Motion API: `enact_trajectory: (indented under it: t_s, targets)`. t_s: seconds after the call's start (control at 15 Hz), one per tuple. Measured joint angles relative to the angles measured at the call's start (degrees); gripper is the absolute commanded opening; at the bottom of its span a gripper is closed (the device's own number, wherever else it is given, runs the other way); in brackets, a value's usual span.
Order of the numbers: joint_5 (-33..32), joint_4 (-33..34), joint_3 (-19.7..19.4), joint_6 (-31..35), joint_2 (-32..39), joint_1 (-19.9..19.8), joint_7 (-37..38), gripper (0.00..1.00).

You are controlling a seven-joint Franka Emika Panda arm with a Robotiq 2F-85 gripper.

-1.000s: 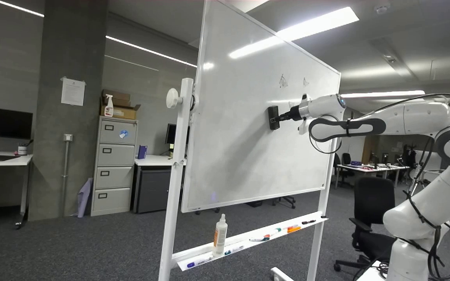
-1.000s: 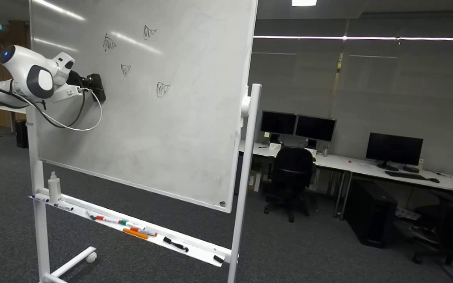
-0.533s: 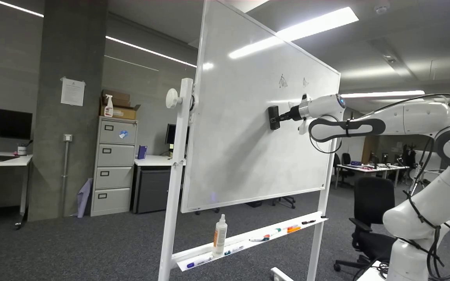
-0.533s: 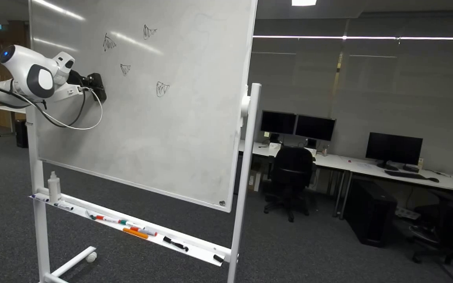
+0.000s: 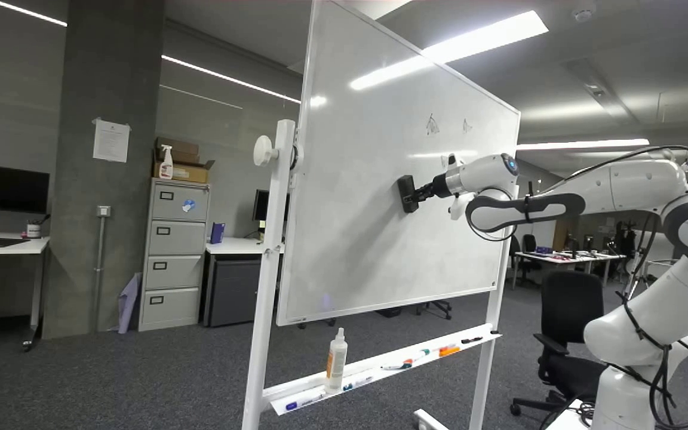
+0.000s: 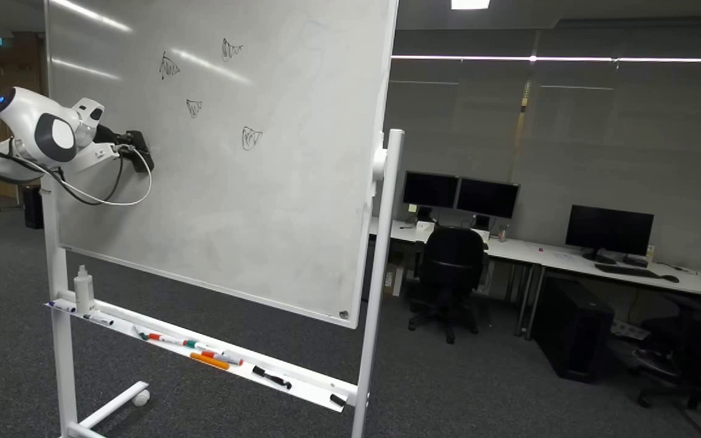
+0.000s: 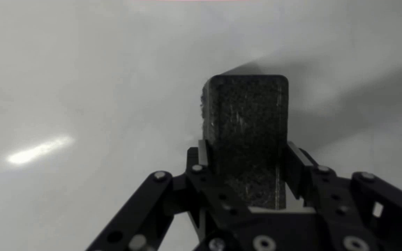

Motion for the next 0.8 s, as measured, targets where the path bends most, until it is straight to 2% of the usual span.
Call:
enact_trajectory:
  t_s: [0.4, 0.8]
  targets:
    - [-0.2, -1.1, 3.3, 0.0, 0.9, -0.6, -0.1, 0.30]
    - [-1.3, -1.2, 1.9, 0.0, 1.2, 0.6, 0.2, 0.30]
